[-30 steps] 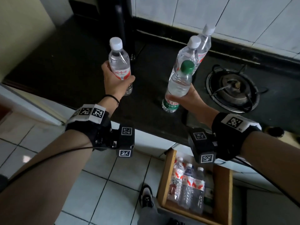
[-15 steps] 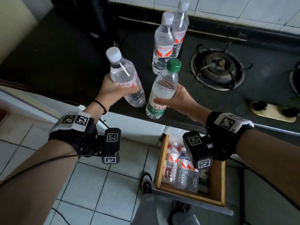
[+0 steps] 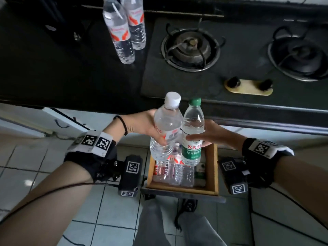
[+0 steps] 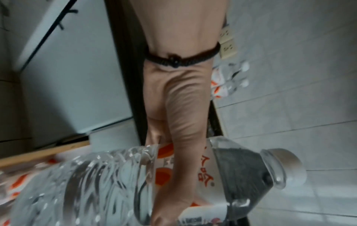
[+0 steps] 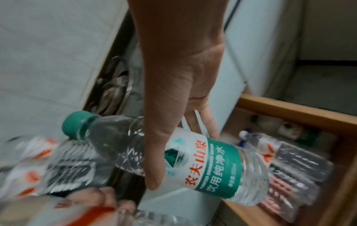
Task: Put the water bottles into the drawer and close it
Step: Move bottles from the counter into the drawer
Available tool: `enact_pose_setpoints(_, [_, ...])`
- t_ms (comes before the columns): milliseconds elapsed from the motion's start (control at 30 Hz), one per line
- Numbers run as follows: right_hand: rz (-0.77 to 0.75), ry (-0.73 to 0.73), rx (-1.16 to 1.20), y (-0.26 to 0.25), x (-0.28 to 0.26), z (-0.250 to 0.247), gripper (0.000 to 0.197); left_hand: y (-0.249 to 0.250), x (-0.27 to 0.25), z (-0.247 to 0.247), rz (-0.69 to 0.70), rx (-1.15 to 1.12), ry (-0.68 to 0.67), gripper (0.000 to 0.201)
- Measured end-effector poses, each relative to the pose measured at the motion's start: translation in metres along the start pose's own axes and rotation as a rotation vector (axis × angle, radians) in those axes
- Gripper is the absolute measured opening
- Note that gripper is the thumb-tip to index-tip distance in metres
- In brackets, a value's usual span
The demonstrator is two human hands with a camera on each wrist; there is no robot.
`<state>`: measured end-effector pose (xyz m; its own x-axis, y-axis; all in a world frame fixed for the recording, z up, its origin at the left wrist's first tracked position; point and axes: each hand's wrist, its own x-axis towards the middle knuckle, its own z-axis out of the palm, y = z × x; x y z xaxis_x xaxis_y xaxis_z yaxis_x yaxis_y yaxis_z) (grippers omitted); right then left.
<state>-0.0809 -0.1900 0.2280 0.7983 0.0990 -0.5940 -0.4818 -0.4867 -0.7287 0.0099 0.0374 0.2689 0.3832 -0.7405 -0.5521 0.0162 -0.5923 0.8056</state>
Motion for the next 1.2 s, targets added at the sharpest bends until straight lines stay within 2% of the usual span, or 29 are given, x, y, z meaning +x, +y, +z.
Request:
enact_pose_setpoints(133, [0.088,0.077,0.05,0.077,-0.009,0.012,0.023,-0.049,0.047,0.059,-0.207,-0.05,0.005,0.078])
enact_pose_setpoints(200, [0.111,0.106,0.036,0.112,-0.009,0.022,0.026,-0.075,0.067,0.085,-0.302,-0.045,0.002,0.089])
enact_pose_setpoints(300, [0.122,0.081,-0.028,0.154,-0.005,0.039,0.039,-0.106,0.092,0.111,-0.383,-0.065,-0.009,0.074])
enact_pose_setpoints(333, [0.138,0.089,-0.041,0.166,-0.002,0.046,0.044,-0.114,0.099,0.115,-0.41,-0.083,0.013,0.077])
enact_pose_setpoints(433, [0.22,0.156,-0.076,0.201,0.015,0.064,0.058,-0.14,0.122,0.128,-0.497,-0.151,0.116,0.126])
enact_pose_setpoints(467, [0.259,0.188,-0.069,0.212,0.023,0.071,0.061,-0.151,0.13,0.133,-0.508,-0.176,0.143,0.135])
enact_pose_setpoints(533, [0.335,0.243,-0.047,0.23,0.041,0.084,0.072,-0.165,0.144,0.142,-0.52,-0.21,0.174,0.139])
enact_pose_setpoints(633, [0.433,0.307,-0.093,0.245,0.067,0.098,0.08,-0.175,0.158,0.152,-0.556,-0.199,0.185,0.124])
enact_pose_setpoints(700, [0.5,0.314,-0.108,0.251,0.082,0.102,0.069,-0.181,0.167,0.157,-0.559,-0.186,0.183,0.092])
enact_pose_setpoints(767, [0.525,0.304,-0.144,0.259,0.095,0.104,0.07,-0.189,0.173,0.162,-0.551,-0.197,0.19,0.065])
enact_pose_setpoints(833, [0.552,0.266,-0.184,0.266,0.103,0.107,0.076,-0.196,0.176,0.165,-0.527,-0.226,0.193,0.059])
enact_pose_setpoints(900, [0.594,0.237,-0.206,0.272,0.114,0.112,0.074,-0.203,0.178,0.165,-0.518,-0.236,0.199,0.055])
enact_pose_setpoints(1000, [0.632,0.18,-0.224,0.278,0.126,0.119,0.054,-0.216,0.182,0.162,-0.513,-0.269,0.195,0.05])
enact_pose_setpoints(1100, [0.706,0.142,-0.111,0.281,0.131,0.122,0.039,-0.22,0.186,0.158,-0.508,-0.255,0.179,0.05])
enact_pose_setpoints(1200, [0.741,0.118,0.016,0.279,0.127,0.126,0.054,-0.221,0.191,0.159,-0.525,-0.266,0.188,0.048])
